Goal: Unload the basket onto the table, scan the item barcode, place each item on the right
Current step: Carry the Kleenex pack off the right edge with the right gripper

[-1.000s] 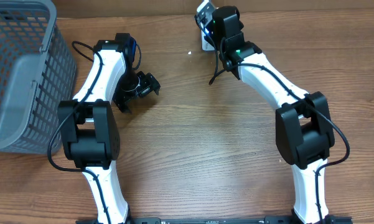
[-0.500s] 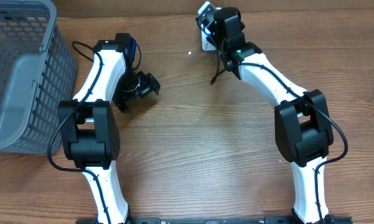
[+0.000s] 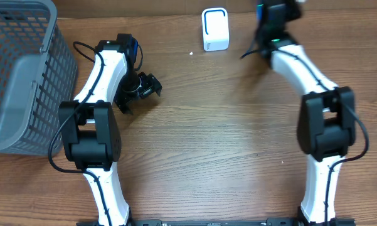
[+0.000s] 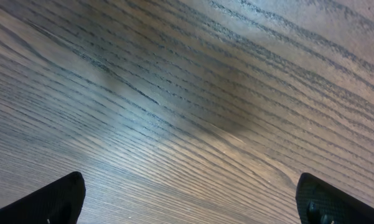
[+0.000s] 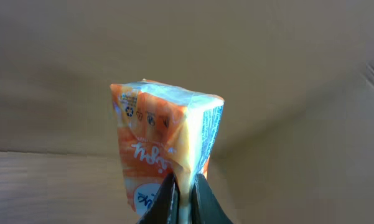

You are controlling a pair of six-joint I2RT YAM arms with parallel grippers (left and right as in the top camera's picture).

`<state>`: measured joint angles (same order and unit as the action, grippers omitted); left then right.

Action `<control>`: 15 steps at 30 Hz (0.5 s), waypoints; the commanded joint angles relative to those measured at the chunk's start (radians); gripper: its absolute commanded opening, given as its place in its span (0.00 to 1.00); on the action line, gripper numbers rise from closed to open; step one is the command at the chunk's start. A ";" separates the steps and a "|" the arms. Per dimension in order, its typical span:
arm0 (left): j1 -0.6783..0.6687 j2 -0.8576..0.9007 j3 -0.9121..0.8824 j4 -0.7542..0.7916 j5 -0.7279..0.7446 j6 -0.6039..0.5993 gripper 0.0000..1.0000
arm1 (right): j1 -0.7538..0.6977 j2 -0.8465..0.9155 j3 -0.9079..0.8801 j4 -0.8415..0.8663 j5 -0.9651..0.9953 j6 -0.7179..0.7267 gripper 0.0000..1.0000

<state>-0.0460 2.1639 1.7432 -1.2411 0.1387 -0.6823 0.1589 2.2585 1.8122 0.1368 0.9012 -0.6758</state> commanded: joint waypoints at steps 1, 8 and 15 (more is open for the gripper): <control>-0.007 0.007 -0.009 -0.002 0.008 -0.021 1.00 | -0.129 -0.013 0.021 -0.052 0.294 0.164 0.04; -0.007 0.007 -0.009 -0.002 0.008 -0.021 1.00 | -0.340 -0.013 0.021 -0.697 0.039 0.693 0.04; -0.006 0.007 -0.009 -0.002 0.008 -0.021 1.00 | -0.475 -0.013 0.021 -0.950 -0.181 0.968 0.04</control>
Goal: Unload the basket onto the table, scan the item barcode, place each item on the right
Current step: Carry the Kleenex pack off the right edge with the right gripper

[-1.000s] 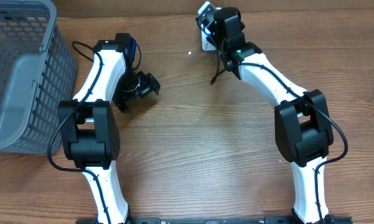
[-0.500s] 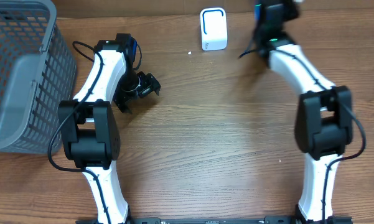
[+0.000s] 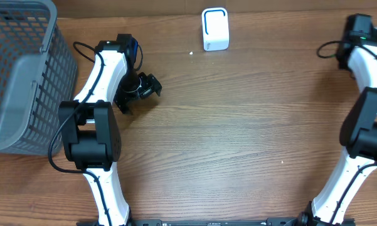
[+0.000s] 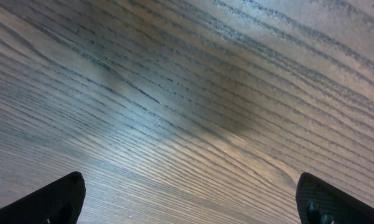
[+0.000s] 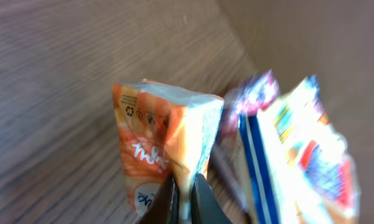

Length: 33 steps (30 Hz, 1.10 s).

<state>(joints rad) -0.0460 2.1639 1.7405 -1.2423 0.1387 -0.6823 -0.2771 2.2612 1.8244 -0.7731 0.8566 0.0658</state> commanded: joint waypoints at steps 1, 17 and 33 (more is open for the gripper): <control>-0.007 0.007 -0.006 -0.001 0.008 -0.021 1.00 | -0.054 -0.016 0.008 -0.053 -0.183 0.226 0.04; -0.007 0.007 -0.006 -0.001 0.008 -0.021 1.00 | -0.226 -0.017 0.009 -0.216 -0.500 0.248 0.87; -0.007 0.007 -0.006 -0.001 0.008 -0.021 1.00 | -0.168 -0.271 0.010 -0.181 -0.607 0.241 1.00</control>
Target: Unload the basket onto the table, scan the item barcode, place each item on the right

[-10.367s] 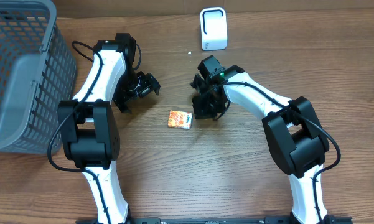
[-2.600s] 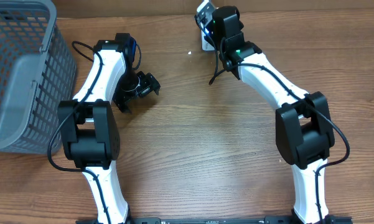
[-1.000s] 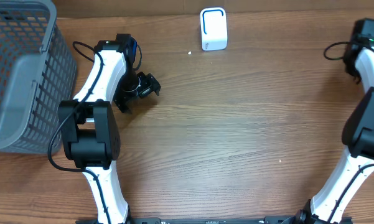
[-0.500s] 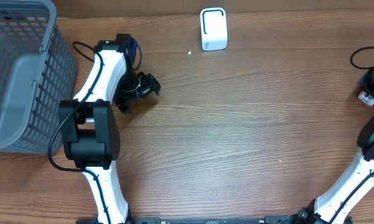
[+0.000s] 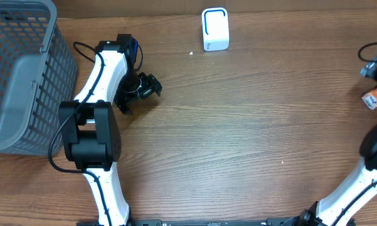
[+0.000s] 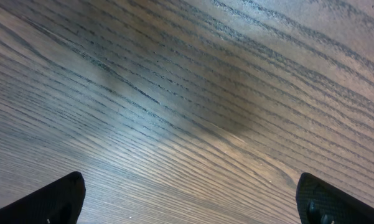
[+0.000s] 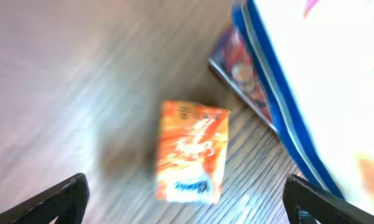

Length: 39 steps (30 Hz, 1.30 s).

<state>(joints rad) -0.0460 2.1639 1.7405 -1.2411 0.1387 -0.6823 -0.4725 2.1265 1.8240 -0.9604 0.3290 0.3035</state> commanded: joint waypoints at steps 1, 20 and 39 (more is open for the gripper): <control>-0.007 0.007 -0.006 -0.002 0.008 -0.021 1.00 | 0.033 -0.164 0.011 0.006 -0.125 0.003 1.00; -0.007 0.007 -0.006 -0.002 0.008 -0.021 1.00 | 0.102 -0.651 -0.015 -0.481 -0.616 -0.085 1.00; -0.009 0.007 -0.006 -0.002 0.008 -0.021 1.00 | 0.360 -1.114 -0.532 -0.516 -0.765 -0.148 1.00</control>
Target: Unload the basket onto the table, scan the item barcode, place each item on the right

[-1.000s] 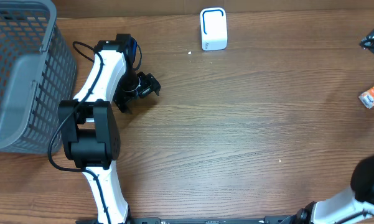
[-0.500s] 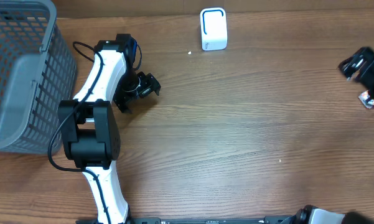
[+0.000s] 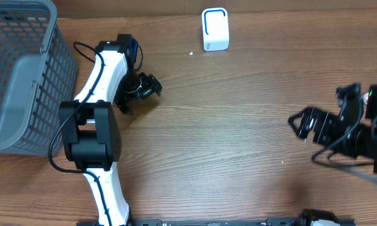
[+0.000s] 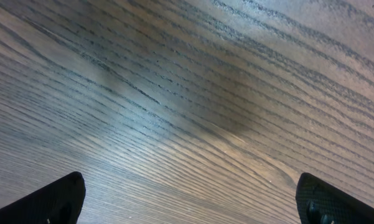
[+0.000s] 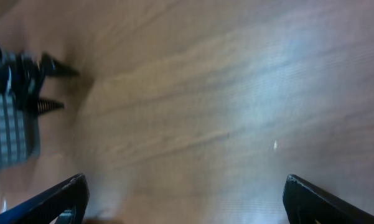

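The white barcode scanner (image 3: 214, 29) stands at the table's far edge, middle. The orange carton shows in no view. My right gripper (image 3: 306, 137) hangs open and empty over the table's right half, pointing left; the right wrist view shows its fingertips (image 5: 62, 200) wide apart over blurred bare wood, right gripper (image 5: 187, 200). My left gripper (image 3: 155, 86) rests open near the left-middle of the table. In the left wrist view only wood lies between the dark fingertips (image 4: 57, 199) of the left gripper (image 4: 190, 202).
A grey wire basket (image 3: 19, 75) fills the far left of the table. The right wrist view catches the basket (image 5: 9, 134) and the left arm's gripper (image 5: 40, 84) at its left edge.
My right gripper has left the far right edge, where the orange carton lay below it, and now hangs open over the table's right half. The carton is out of view. The left arm is unchanged.
My right gripper was shut on the orange carton near the scanner at the back. Then it held the carton at the far right beside other packets. Then it was open with the carton lying on the table. Now it is empty over the table's right half.
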You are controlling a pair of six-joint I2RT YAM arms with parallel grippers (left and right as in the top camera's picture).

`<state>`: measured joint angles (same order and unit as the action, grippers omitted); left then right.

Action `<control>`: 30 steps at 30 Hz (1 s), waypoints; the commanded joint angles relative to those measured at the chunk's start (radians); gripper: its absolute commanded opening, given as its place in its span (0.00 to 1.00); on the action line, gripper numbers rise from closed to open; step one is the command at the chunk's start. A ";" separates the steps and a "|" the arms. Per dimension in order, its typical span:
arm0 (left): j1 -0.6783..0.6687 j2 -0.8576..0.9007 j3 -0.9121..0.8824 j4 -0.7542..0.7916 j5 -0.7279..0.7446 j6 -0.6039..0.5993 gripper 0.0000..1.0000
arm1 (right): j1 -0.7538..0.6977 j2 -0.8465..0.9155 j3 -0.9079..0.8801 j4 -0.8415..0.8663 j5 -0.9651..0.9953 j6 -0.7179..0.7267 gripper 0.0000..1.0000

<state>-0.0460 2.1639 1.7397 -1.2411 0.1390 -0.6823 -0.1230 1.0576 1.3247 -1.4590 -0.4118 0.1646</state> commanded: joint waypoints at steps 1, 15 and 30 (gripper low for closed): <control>-0.008 0.007 -0.005 -0.002 0.008 -0.021 1.00 | 0.011 -0.051 -0.039 -0.035 -0.024 -0.009 1.00; -0.007 0.007 -0.005 -0.002 0.008 -0.021 1.00 | 0.011 -0.015 -0.043 -0.066 0.011 -0.018 1.00; -0.007 0.007 -0.005 -0.002 0.008 -0.021 1.00 | 0.014 -0.015 -0.179 0.124 -0.022 -0.143 1.00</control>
<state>-0.0460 2.1639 1.7397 -1.2411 0.1387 -0.6823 -0.1165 1.0462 1.2125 -1.3918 -0.4004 0.0555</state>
